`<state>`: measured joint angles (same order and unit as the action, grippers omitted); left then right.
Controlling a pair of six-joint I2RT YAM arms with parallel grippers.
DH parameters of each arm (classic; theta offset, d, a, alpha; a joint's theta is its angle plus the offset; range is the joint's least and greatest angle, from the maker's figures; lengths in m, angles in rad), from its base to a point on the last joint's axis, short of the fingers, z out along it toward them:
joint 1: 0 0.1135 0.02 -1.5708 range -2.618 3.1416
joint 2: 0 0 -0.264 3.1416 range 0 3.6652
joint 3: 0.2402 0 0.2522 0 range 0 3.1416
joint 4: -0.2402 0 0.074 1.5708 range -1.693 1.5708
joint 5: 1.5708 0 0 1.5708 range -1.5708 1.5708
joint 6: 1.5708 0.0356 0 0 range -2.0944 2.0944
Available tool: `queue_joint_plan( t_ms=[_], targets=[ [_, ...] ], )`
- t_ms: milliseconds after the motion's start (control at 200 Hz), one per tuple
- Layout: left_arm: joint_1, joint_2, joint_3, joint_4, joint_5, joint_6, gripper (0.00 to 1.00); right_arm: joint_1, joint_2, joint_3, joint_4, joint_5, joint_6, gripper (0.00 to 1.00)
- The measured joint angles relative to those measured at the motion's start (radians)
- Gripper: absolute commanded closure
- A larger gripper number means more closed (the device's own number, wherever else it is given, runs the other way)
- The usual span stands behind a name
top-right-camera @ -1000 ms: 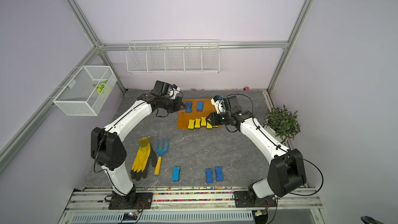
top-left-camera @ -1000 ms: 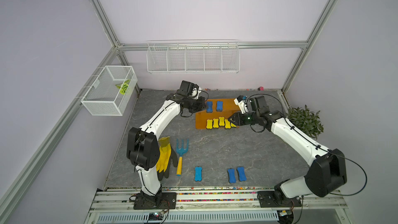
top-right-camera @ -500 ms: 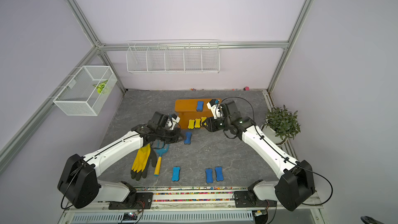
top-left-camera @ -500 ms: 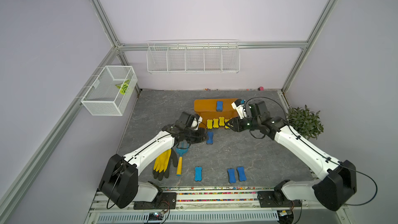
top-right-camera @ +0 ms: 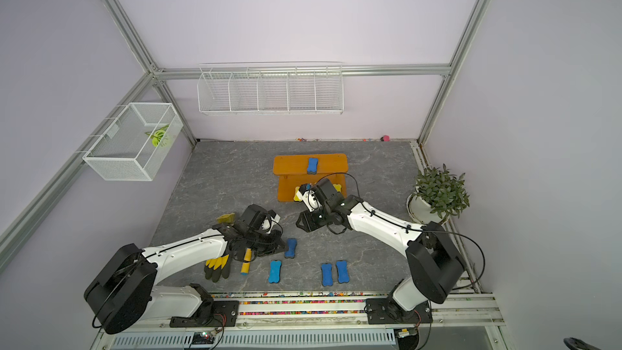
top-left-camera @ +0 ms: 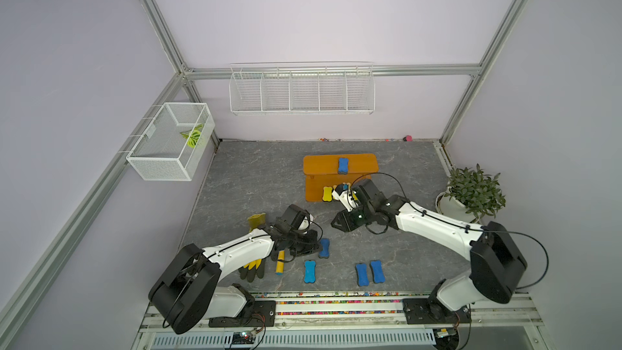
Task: Remove the whiteboard erasers from the shelf
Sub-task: Place the whiteboard eraser at the center of the board, then move the whiteboard eraser to the center of the board.
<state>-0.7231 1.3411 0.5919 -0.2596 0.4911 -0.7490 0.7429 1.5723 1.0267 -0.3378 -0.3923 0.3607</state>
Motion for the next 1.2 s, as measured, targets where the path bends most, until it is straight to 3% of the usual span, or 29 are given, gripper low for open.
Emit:
queue_joint_plan(
  t_ms=[280,425,525,840,1200],
  targets=[
    [-0.008,0.001,-0.024,-0.001,0.013,-0.003,0.83,0.017,0.112,0.008,0.035,-0.002,0.005,0.64],
    [-0.008,0.0,-0.042,-0.006,0.018,-0.003,0.66,0.027,0.172,0.024,0.036,-0.012,0.005,0.63],
    [-0.008,-0.003,-0.042,-0.01,0.022,-0.004,0.62,0.037,0.209,0.042,0.033,-0.019,0.005,0.63],
    [0.019,-0.077,0.051,-0.147,-0.019,0.024,0.63,0.093,0.286,0.117,0.01,-0.032,-0.002,0.63],
    [0.266,-0.197,0.179,-0.326,-0.087,0.124,0.68,0.122,0.296,0.131,-0.033,-0.05,-0.002,0.63]
  ],
)
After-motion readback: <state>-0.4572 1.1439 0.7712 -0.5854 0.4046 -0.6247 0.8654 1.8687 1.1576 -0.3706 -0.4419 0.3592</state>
